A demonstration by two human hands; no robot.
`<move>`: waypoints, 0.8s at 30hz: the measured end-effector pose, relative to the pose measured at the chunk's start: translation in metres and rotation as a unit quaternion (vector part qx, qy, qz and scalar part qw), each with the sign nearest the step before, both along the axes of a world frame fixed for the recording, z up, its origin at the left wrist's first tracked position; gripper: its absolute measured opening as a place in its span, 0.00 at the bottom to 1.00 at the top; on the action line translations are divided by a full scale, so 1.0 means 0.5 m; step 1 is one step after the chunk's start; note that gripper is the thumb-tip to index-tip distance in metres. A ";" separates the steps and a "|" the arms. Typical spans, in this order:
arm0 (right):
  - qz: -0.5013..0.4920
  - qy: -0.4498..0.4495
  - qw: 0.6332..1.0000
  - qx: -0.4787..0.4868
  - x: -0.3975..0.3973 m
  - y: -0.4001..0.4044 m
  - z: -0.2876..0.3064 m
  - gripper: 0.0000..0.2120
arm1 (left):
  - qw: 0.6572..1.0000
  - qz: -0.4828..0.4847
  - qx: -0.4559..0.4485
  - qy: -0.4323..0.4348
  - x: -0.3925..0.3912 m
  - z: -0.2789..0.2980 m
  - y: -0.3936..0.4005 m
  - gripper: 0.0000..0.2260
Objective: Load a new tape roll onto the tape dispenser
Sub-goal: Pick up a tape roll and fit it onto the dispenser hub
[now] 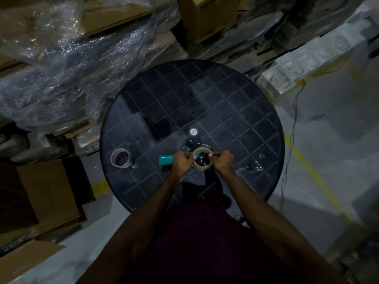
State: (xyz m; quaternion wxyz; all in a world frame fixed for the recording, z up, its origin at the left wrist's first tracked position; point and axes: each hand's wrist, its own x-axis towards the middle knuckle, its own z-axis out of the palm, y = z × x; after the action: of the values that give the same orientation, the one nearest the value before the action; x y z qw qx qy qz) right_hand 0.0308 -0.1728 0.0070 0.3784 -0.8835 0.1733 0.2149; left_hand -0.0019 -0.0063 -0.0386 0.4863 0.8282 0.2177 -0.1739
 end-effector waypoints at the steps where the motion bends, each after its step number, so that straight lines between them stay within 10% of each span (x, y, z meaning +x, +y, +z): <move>1: -0.003 0.002 1.000 0.003 0.000 0.000 0.000 0.11 | 1.000 0.002 -0.004 -0.005 0.000 0.001 -0.001 0.08; 24: -0.053 0.008 0.998 0.029 -0.009 -0.015 -0.018 0.13 | 0.999 0.023 -0.010 -0.021 -0.002 -0.015 -0.004 0.09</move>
State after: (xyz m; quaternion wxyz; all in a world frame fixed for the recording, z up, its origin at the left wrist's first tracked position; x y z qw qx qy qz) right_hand 0.0263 -0.1802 -0.0018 0.4136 -0.8600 0.2161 0.2065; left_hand -0.0027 -0.0081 -0.0461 0.5030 0.8214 0.2246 -0.1478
